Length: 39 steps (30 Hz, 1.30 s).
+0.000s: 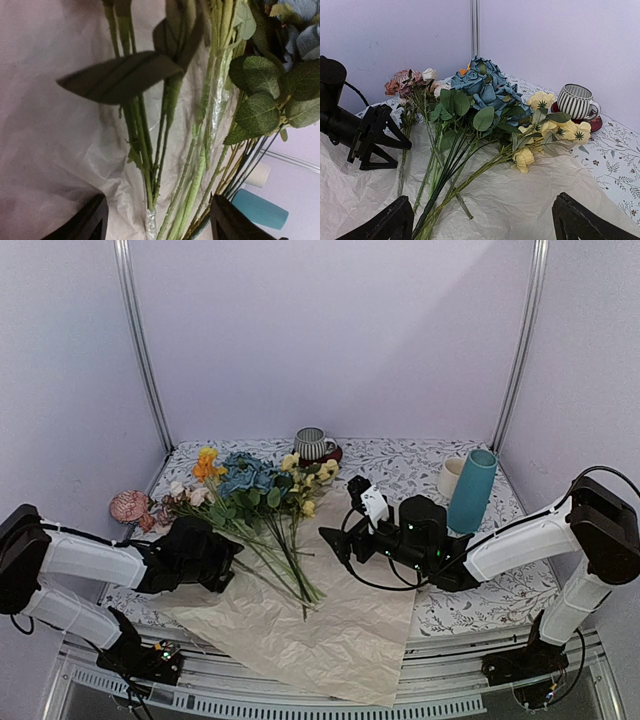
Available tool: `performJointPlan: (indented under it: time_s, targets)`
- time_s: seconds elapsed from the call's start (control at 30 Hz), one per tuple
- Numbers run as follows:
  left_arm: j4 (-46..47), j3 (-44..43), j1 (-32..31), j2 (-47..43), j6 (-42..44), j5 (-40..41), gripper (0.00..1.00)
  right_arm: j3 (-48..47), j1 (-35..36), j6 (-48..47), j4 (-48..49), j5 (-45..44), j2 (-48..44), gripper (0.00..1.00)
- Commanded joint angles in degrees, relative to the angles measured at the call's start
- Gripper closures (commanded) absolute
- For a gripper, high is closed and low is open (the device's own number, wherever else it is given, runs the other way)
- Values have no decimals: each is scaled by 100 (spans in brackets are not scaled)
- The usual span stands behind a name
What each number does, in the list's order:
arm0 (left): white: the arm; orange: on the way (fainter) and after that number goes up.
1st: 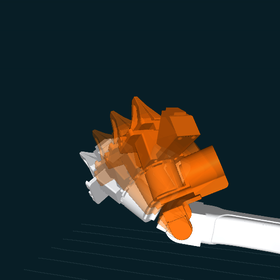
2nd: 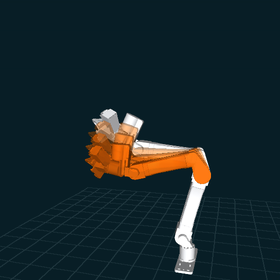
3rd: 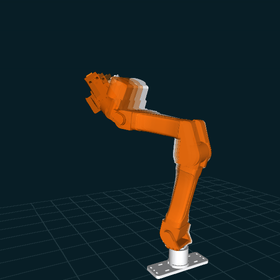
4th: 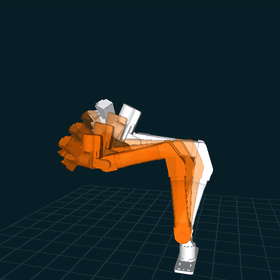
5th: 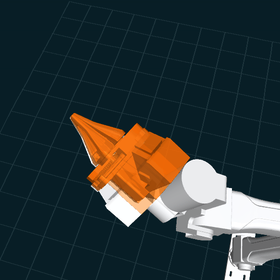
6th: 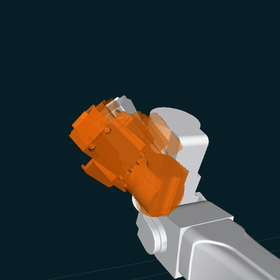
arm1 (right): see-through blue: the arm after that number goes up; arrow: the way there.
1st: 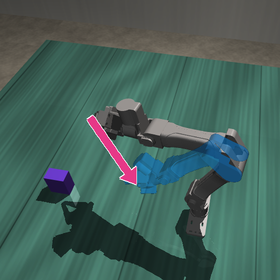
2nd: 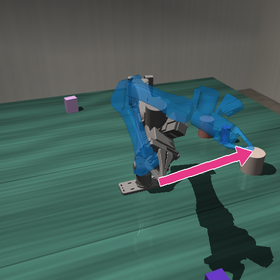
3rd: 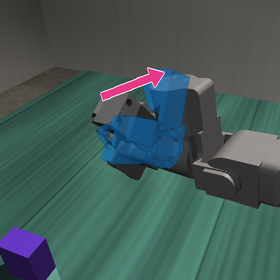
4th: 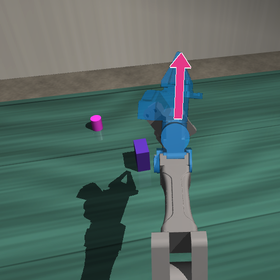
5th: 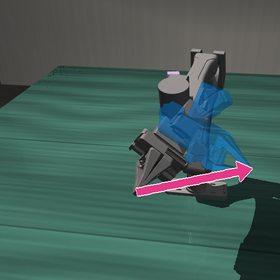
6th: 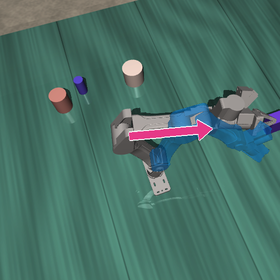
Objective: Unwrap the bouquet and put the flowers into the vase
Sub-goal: Pick up the fake flower from the flattened wrapping paper.
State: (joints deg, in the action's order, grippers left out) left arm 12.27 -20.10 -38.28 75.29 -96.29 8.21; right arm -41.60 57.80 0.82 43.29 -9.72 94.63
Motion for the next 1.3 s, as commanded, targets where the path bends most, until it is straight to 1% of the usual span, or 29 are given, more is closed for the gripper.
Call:
performJointPlan:
  time_s: [0.0, 0.1, 0.17, 0.33, 0.47, 0.57, 0.67, 0.83, 1.1, 1.27]
  targets:
    - [100, -109, 112, 288, -30, -229, 30, -113, 20, -20, -59, 40, 82, 1]
    - [11, -169, 162, 285, -9, -204, 36, -107, 15, -20, -58, 40, 82, 1]
    - [-243, -225, 164, 162, 10, -75, 37, -112, 20, -16, -57, 26, 78, 1]
    - [-1013, -315, 163, -404, 59, 419, 38, -117, 20, -20, -57, 33, 82, 1]
    - [-1346, -394, 172, -722, 148, 709, 37, -116, 16, -20, -69, 34, 84, 1]
    - [-1467, -516, 197, -774, 253, 732, 37, -107, 21, -20, -75, 32, 65, 1]
    - [-1482, -627, 227, -701, 334, 647, 37, -111, 18, -20, -76, 27, 56, 1]
    - [-1407, -695, 259, -441, 226, 504, 38, -109, 20, -20, -79, 35, 53, 1]
    - [-1343, -951, 326, 187, 207, 112, 44, -104, 19, -20, -75, 60, 64, 1]
    - [-1161, -918, 321, 332, 158, 86, 46, -104, 21, -20, -75, 75, 56, 1]
